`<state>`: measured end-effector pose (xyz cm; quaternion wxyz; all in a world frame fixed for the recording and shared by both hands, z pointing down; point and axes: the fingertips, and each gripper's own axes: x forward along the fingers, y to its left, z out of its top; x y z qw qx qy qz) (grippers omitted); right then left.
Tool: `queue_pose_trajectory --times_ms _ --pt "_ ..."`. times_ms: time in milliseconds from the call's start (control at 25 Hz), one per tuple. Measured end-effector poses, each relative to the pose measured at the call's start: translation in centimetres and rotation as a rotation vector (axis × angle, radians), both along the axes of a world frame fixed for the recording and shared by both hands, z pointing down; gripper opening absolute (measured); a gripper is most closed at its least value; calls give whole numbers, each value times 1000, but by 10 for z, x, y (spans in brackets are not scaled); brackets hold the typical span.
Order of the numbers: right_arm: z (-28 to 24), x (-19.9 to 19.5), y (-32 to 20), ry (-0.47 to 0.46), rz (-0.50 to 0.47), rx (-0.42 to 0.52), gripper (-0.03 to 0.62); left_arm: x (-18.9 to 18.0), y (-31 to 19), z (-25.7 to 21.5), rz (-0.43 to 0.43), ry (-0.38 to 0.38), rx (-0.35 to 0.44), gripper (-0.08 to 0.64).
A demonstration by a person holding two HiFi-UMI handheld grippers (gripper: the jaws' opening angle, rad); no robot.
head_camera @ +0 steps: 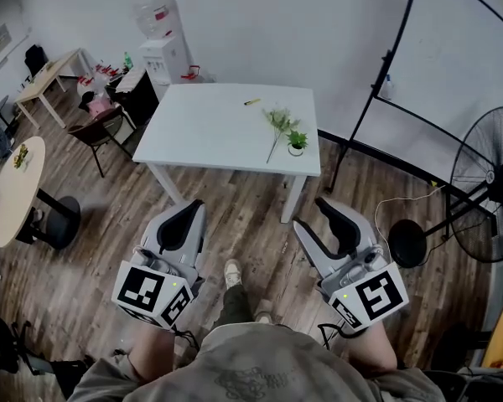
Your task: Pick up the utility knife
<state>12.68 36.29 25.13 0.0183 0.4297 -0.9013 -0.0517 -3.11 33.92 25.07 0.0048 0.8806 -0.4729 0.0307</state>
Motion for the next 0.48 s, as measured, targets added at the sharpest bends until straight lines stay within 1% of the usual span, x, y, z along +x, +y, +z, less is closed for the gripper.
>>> queue_pose_trajectory --times_ms 200,360,480 --pt "3 -19 -48 25 5 -19 201 -17 -43 5 -6 2 -21 0" --pt "8 -35 -93 50 14 -45 199 -34 -88 8 -6 7 -15 0" --pt "7 -44 -131 63 40 -53 198 -47 -126 10 7 0 -11 0"
